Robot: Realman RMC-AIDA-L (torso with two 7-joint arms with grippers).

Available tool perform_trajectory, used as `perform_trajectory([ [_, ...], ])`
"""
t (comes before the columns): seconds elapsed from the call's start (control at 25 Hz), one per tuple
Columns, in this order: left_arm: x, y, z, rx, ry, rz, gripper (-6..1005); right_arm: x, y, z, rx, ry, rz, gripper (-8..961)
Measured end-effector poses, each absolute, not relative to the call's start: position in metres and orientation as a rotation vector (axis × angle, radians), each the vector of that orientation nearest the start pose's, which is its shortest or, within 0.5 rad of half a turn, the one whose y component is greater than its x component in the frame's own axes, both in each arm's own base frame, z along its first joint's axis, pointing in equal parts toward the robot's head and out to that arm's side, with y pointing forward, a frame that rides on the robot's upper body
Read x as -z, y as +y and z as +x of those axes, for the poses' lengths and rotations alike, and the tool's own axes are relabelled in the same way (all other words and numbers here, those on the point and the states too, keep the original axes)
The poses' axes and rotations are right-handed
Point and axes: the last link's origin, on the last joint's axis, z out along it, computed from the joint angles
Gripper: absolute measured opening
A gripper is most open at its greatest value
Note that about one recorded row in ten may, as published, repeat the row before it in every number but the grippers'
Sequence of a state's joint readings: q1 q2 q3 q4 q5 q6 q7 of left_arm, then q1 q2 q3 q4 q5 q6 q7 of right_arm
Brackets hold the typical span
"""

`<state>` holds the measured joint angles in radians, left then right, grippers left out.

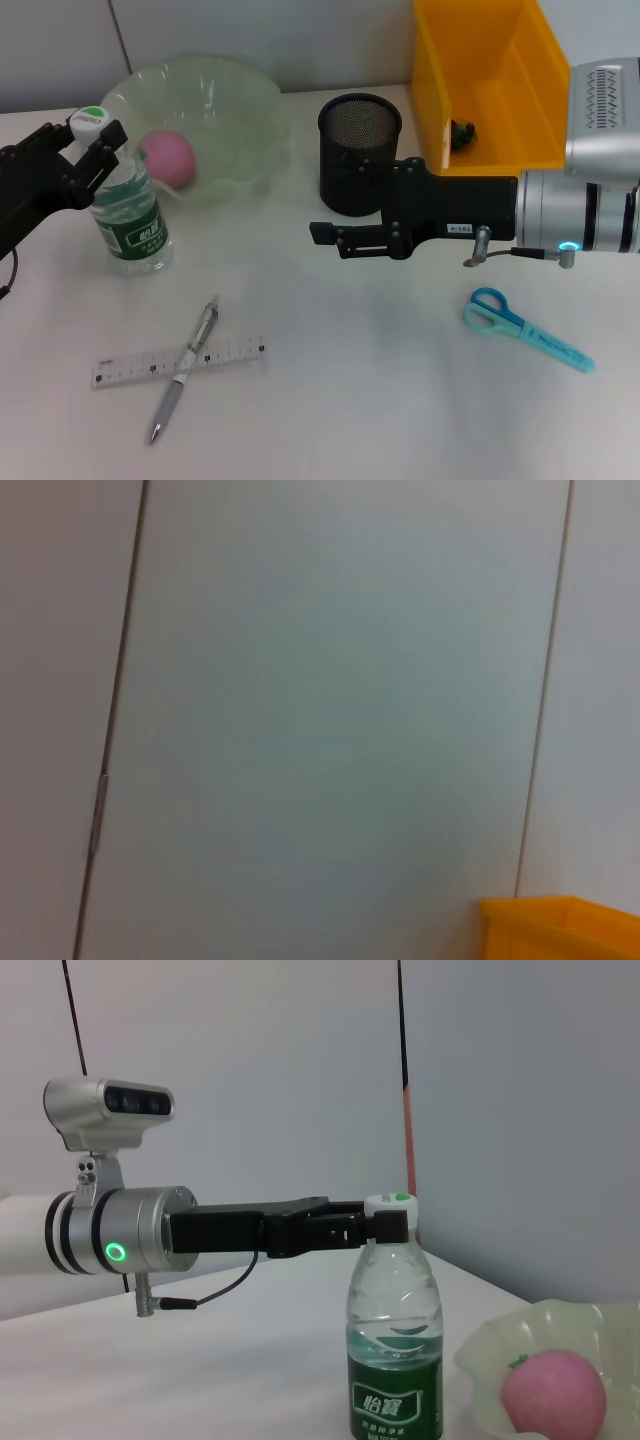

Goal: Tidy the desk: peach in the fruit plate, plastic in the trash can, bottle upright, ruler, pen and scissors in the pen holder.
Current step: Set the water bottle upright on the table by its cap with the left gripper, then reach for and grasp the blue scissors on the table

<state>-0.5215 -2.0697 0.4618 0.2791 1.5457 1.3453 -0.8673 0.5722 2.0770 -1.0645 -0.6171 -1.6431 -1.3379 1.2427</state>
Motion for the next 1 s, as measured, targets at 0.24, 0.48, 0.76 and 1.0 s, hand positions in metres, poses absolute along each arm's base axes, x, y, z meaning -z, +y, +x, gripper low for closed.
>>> perform_trajectory([
  [0.24,-0.0074,0.3491,-0.2946,0.956,-0.558,-2.062,445,0.0329,0.3572,0.2153,-0.746,0.357,-2.719,767],
  [0.48,-0.0097,0.3472,-0.2987,0.957,-0.568,-2.034,481,0.0326,0.3573,0.2154,-0.745,0.357,-2.72,766],
  [0.76,-0.0102,0.3455,-0.2996,0.964,-0.576,-2.032,723,0.0326,0.3563,0.2147,-0.752,0.354,-2.726,766],
  [1.0,-0.014,0.3454,-0.3006,0.976,-0.588,-2.028,818,0.0327,0.356,0.2148,-0.753,0.356,-2.727,766],
])
